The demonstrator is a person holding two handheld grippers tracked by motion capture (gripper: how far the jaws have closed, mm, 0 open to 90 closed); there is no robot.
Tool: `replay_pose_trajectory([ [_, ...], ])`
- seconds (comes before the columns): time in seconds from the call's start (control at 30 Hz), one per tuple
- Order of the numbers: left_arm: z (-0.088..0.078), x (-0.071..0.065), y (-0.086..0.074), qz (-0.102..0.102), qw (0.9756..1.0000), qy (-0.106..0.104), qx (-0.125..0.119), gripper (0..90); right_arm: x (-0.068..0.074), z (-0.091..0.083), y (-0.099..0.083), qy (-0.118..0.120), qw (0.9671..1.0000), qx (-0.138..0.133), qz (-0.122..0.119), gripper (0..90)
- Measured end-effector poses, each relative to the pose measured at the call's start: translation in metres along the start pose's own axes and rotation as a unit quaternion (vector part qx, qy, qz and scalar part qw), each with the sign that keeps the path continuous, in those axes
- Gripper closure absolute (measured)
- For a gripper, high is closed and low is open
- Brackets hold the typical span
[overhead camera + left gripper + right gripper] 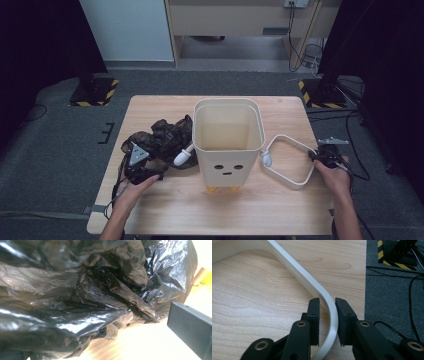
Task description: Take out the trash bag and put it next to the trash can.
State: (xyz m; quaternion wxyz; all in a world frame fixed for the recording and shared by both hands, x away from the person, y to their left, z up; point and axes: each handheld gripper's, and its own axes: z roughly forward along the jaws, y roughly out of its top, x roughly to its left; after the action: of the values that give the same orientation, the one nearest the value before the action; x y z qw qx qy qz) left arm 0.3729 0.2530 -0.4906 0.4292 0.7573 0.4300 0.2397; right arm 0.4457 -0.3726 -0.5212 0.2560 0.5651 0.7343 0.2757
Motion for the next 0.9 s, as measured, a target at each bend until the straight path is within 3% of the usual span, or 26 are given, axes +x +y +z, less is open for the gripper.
replay_pose_trajectory([
  [0.4, -0.002, 0.002, 0.001, 0.002, 1.0000, 0.002, -0.001, 3.0, 0.001, -0.004, 0.001, 0.009, 0.9999, 0.008, 0.004, 79.4],
  [0.77, -0.004, 0.003, 0.001, 0.008, 1.0000, 0.004, -0.002, 3.1, 0.007, -0.016, 0.009, 0.018, 0.9998, -0.005, -0.001, 80.2],
  [0.9, -0.004, 0.005, 0.000, 0.006, 0.9999, 0.009, 0.000, 3.1, 0.006, -0.021, 0.009, 0.023, 0.9996, -0.011, 0.010, 80.3],
])
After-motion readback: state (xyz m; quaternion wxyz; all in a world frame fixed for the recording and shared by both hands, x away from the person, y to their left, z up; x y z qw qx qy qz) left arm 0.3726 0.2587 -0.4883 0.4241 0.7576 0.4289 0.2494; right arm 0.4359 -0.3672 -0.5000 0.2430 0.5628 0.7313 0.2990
